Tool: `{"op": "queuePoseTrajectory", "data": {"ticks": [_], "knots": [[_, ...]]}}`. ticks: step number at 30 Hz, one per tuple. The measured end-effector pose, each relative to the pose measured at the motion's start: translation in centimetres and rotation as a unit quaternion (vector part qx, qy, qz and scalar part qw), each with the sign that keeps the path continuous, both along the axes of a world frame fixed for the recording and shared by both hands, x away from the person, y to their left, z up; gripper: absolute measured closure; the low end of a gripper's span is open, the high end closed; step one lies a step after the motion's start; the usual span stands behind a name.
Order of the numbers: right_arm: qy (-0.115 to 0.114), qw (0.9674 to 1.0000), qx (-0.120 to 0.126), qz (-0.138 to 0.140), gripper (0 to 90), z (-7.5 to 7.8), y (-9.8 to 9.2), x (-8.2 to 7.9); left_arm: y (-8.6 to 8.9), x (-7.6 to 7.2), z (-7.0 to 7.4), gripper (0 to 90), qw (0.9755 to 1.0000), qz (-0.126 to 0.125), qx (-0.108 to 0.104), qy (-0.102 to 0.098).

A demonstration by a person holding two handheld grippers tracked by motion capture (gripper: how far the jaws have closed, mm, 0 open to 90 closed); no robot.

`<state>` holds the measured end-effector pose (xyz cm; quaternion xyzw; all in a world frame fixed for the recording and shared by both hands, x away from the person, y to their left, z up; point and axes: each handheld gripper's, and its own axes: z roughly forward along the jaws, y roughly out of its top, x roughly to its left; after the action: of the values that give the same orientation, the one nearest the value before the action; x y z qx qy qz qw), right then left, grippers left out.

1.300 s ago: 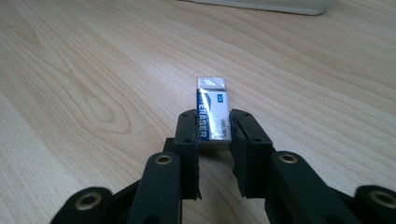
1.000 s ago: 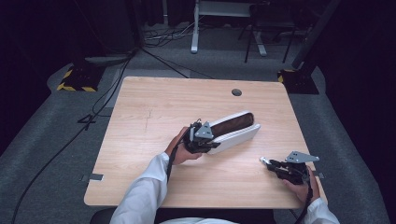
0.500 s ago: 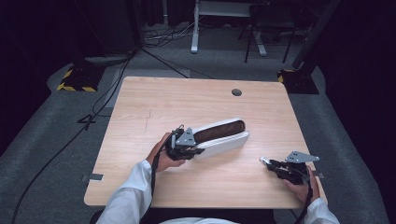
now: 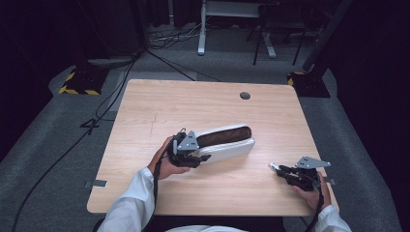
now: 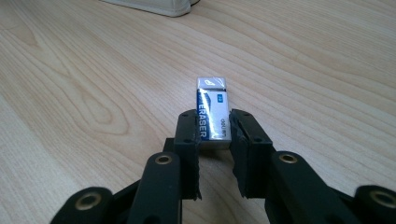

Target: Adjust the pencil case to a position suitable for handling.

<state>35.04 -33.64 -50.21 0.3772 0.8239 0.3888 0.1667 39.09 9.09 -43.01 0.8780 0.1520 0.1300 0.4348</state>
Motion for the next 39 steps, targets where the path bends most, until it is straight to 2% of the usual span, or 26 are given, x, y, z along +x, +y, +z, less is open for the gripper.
{"op": "queuePoseTrajectory", "data": {"ticks": [1, 4, 6, 9, 15, 18, 25, 27, 28, 29, 30, 32, 33, 34, 37, 39], "knots": [[0.0, 1.0, 0.0, 0.0, 73.8, 0.0, 0.0, 0.0, -0.3, 0.2, 0.0, 49.9, 1.0, -0.003, 0.001, 0.002], [-0.001, 1.0, 0.001, 0.0, 73.8, 0.0, 0.0, 0.0, -1.0, 0.5, 0.0, 61.5, 0.9998, -0.018, 0.007, 0.007], [0.001, 1.0, 0.002, 0.001, 73.8, 0.0, 0.0, 0.0, -1.2, 0.7, -0.1, 72.4, 0.9993, -0.033, 0.005, 0.014], [0.001, 1.0, 0.002, 0.001, 73.8, 0.0, -0.1, 0.0, -1.6, 0.5, -0.1, 78.4, 0.9984, -0.054, 0.01, 0.014], [0.001, 1.0, 0.002, 0.002, 73.7, 0.0, -0.1, 0.0, -1.3, -0.4, 0.0, 79.8, 0.9962, -0.084, 0.015, 0.019], [0.001, 1.0, 0.002, 0.001, 73.8, 0.0, -0.1, 0.0, -0.5, -0.7, 0.0, 78.5, 0.9966, -0.079, 0.019, 0.011], [-0.001, 1.0, 0.001, 0.001, 73.8, 0.0, 0.0, 0.0, 2.5, -1.7, 0.3, 68.4, 0.9989, -0.038, 0.027, 0.002], [0.0, 1.0, 0.001, 0.001, 73.8, 0.0, 0.0, 0.0, 3.5, -2.0, 0.2, 58.9, 0.9995, -0.015, 0.027, -0.002], [0.001, 1.0, 0.002, 0.001, 73.8, 0.0, 0.0, 0.0, 3.9, -2.1, 0.2, 57.8, 0.9996, -0.007, 0.025, -0.003], [0.001, 1.0, 0.002, 0.001, 73.8, 0.0, 0.0, 0.0, 3.9, -2.1, 0.2, 54.4, 0.9996, -0.007, 0.025, -0.003], [0.0, 1.0, 0.001, 0.001, 73.8, 0.0, 0.0, 0.0, 4.5, -2.4, 0.2, 49.5, 0.9996, 0.012, 0.023, -0.004], [-0.001, 1.0, 0.001, 0.001, 73.9, 0.0, 0.0, 0.0, 5.0, -2.6, 0.2, 48.4, 0.9996, 0.02, 0.02, -0.006], [0.0, 1.0, 0.0, 0.002, 73.9, 0.0, 0.0, 0.0, 5.8, -3.0, 0.2, 44.7, 0.9992, 0.038, 0.013, -0.007], [0.0, 1.0, 0.0, 0.002, 73.9, 0.0, 0.0, 0.0, 5.8, -3.0, 0.2, 39.1, 0.9992, 0.038, 0.013, -0.007], [0.001, 1.0, 0.002, 0.002, 73.9, 0.0, -0.1, 0.0, 7.4, -3.6, 0.0, 35.4, 0.9969, 0.079, 0.003, -0.007], [0.002, 1.0, 0.003, 0.002, 74.0, 0.0, -0.1, 0.0, 8.3, -4.1, -0.6, 28.1, 0.9939, 0.109, 0.014, -0.003]]}}
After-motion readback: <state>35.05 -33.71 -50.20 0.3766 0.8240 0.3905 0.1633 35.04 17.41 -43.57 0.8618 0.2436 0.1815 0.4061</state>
